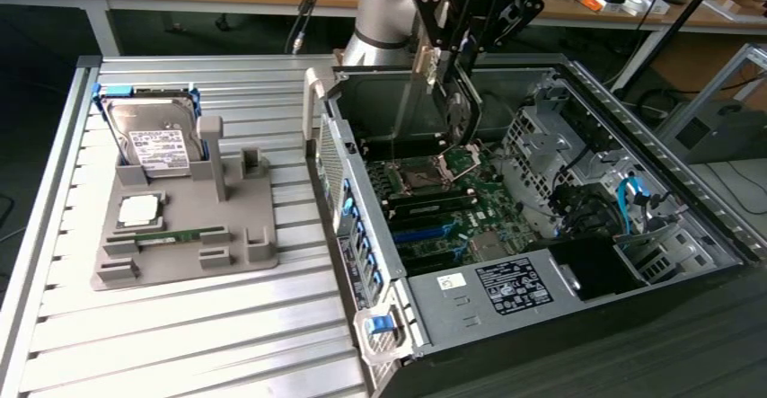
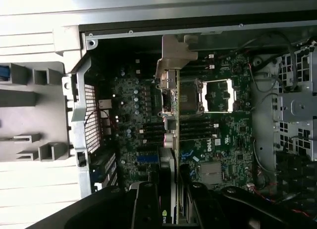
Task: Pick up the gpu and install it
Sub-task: 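Pick up the gpu and move the gpu toward the slot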
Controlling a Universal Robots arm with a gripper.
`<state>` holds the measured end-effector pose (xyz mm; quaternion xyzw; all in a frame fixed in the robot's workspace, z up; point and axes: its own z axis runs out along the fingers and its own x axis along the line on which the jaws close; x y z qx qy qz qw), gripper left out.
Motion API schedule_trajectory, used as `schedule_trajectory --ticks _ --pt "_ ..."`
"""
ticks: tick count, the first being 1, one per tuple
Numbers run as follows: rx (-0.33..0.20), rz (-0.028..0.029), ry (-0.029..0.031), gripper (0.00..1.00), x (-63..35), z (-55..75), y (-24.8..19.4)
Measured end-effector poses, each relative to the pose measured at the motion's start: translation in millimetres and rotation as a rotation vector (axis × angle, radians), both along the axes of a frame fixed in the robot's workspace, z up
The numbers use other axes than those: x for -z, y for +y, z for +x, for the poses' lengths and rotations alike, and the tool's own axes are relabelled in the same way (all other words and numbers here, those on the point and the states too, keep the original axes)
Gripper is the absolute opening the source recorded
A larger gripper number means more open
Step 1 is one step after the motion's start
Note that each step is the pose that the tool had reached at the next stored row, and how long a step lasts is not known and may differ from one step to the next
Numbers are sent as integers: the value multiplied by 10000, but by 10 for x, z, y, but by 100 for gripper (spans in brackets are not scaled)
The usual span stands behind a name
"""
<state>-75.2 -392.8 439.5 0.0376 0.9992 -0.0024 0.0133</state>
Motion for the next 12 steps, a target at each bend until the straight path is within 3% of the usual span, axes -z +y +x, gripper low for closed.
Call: schedule_trajectory --ticks 7,12 --pt "-1 -77 0 27 37 92 -4" --pt "0 -90 0 27 76 126 -6"
